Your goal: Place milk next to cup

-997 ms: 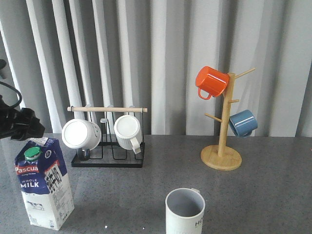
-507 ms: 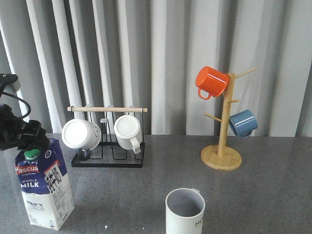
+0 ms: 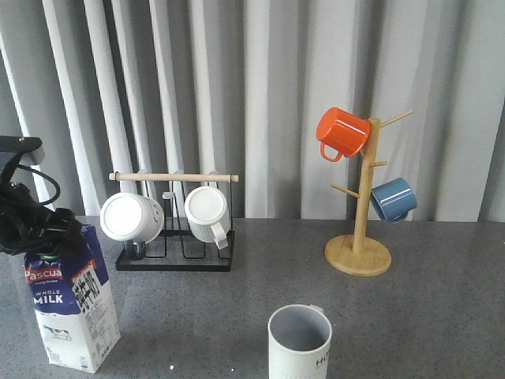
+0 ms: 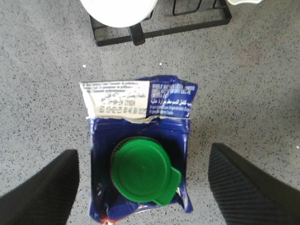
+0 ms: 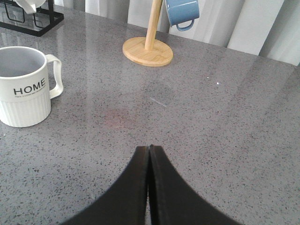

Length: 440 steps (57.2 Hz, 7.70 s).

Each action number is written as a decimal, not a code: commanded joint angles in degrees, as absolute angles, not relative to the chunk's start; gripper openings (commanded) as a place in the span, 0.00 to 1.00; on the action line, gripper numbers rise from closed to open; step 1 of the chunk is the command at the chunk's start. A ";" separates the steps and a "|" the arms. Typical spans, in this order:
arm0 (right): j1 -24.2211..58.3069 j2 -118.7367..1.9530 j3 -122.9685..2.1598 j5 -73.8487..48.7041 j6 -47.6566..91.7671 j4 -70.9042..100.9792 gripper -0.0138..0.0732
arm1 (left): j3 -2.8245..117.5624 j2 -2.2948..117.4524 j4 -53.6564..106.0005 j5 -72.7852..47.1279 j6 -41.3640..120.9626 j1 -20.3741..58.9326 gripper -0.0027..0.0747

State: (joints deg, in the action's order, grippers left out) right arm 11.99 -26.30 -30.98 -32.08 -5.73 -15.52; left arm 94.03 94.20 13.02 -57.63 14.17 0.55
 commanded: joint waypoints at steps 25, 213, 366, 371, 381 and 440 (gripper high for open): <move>11.82 -26.60 -32.52 -28.31 -5.31 -16.15 0.15 | 96.02 94.68 13.99 -56.66 14.08 0.62 0.50; 11.82 -26.60 -32.52 -31.03 -5.31 -16.21 0.15 | 114.24 106.46 23.22 -70.63 18.13 21.76 0.79; 11.82 -26.60 -32.52 -31.03 -5.31 -16.19 0.15 | 70.65 36.55 -5.71 -68.35 0.31 21.71 0.02; 11.82 -26.60 -32.52 -31.03 -5.31 -16.19 0.15 | 69.90 36.23 -6.52 -66.69 0.31 21.71 0.02; 11.82 -26.60 -32.52 -31.03 -5.31 -16.20 0.15 | 57.04 30.66 -6.81 -46.98 0.31 19.08 0.03; 11.82 -26.66 -32.52 -31.10 -5.31 -16.23 0.15 | -0.15 -1.32 -6.73 3.87 -4.34 -3.44 0.03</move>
State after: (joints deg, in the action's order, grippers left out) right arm 11.99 -26.26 -30.91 -34.94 -5.73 -15.47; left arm -1.29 -0.71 -6.93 -0.55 -2.44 -3.45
